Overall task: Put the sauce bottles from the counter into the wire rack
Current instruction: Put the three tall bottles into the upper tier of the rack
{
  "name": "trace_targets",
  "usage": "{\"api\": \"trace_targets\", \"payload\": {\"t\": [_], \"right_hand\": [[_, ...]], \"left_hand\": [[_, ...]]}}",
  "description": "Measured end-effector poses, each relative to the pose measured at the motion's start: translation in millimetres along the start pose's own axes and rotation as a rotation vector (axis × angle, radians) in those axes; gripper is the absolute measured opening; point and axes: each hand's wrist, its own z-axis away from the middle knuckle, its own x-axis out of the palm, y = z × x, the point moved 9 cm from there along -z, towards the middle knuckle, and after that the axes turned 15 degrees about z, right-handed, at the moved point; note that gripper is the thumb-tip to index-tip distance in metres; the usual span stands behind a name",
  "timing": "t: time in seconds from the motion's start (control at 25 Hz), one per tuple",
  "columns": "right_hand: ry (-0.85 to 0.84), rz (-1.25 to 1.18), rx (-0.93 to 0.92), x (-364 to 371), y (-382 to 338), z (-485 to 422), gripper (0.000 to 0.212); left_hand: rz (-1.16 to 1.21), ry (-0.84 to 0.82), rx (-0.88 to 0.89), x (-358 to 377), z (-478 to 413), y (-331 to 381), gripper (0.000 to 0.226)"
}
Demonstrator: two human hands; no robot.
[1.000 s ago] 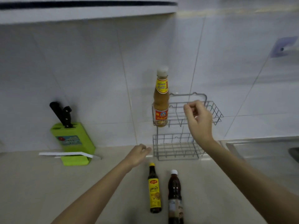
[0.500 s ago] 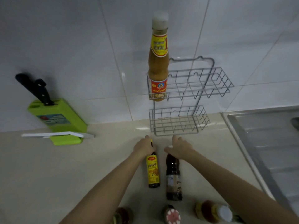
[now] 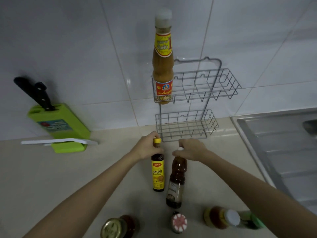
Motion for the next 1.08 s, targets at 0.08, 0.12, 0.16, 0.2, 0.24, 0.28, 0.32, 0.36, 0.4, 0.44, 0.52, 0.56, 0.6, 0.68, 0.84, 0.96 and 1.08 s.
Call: {"api": "trace_targets", "payload": {"t": [0.08, 0.12, 0.16, 0.2, 0.24, 0.28, 0.32, 0.36, 0.4, 0.44, 0.52, 0.56, 0.6, 0.68, 0.84, 0.96, 1.08], "right_hand": [[0.018, 0.072, -0.037, -7.2, -6.5, 10.4, 0.045], [-0.007, 0.076, -0.047, -7.9, -8.6, 15.7, 0.047], [-0.065, 0.026, -0.043, -5.6, -8.0, 22.1, 0.047], [-0.137, -0.063, -0.035, -2.9, -6.3, 30.5, 0.045], [-0.200, -0.147, -0.022, 0.2, -3.8, 37.5, 0.044], [-0.222, -0.183, -0.012, -1.3, -0.8, 45.2, 0.045], [-0.201, -0.172, -0.013, -5.7, 1.7, 51.6, 0.046], [-0.141, -0.139, -0.022, -16.2, 2.0, 61.5, 0.046], [-0.058, -0.101, -0.041, -27.6, 0.8, 68.9, 0.045], [0.037, -0.059, -0.066, -41.6, -2.1, 77.8, 0.042], [0.233, 0.045, -0.120, -75.9, -7.2, 98.1, 0.039], [0.328, 0.073, -0.137, -96.5, -8.1, 108.2, 0.038], [0.426, 0.074, -0.145, -121.6, -7.3, 120.3, 0.037], [0.624, 0.032, -0.134, -181.5, -1.3, 145.5, 0.034], [0.902, -0.084, -0.068, -288.0, 15.2, 188.7, 0.032], [0.960, -0.199, -0.002, -331.8, 37.8, 193.7, 0.033], [1.032, -0.218, 0.042, -358.9, 52.4, 192.3, 0.035]], "left_hand": [[-0.074, -0.020, 0.064, -1.0, 13.0, 12.5, 0.032], [-0.083, -0.020, 0.077, -1.1, 17.7, 16.0, 0.029], [-0.088, -0.016, 0.080, -1.2, 23.0, 19.8, 0.027], [-0.104, -0.015, 0.083, -1.2, 29.4, 25.2, 0.025], [-0.133, -0.022, 0.084, 0.3, 34.3, 29.0, 0.025], [-0.185, -0.033, 0.094, 1.8, 40.0, 34.8, 0.024], [-0.244, -0.038, 0.107, 3.0, 45.2, 40.4, 0.024], [-0.300, -0.029, 0.134, 2.2, 53.1, 50.9, 0.024], [-0.335, -0.008, 0.166, -0.6, 59.8, 62.0, 0.023], [-0.354, 0.022, 0.210, -5.2, 67.2, 76.1, 0.021], [-0.408, 0.088, 0.301, -18.1, 81.7, 111.6, 0.019], [-0.436, 0.113, 0.334, -25.4, 88.0, 130.9, 0.019], [-0.440, 0.136, 0.355, -33.7, 94.4, 150.8, 0.020], [-0.351, 0.167, 0.355, -53.3, 102.0, 188.7, 0.020], [-0.260, 0.235, 0.423, -87.9, 108.6, 265.2, 0.015], [-0.257, 0.318, 0.515, -105.7, 107.8, 318.8, 0.012], [-0.259, 0.413, 0.589, -114.6, 99.9, 354.7, 0.016]]}}
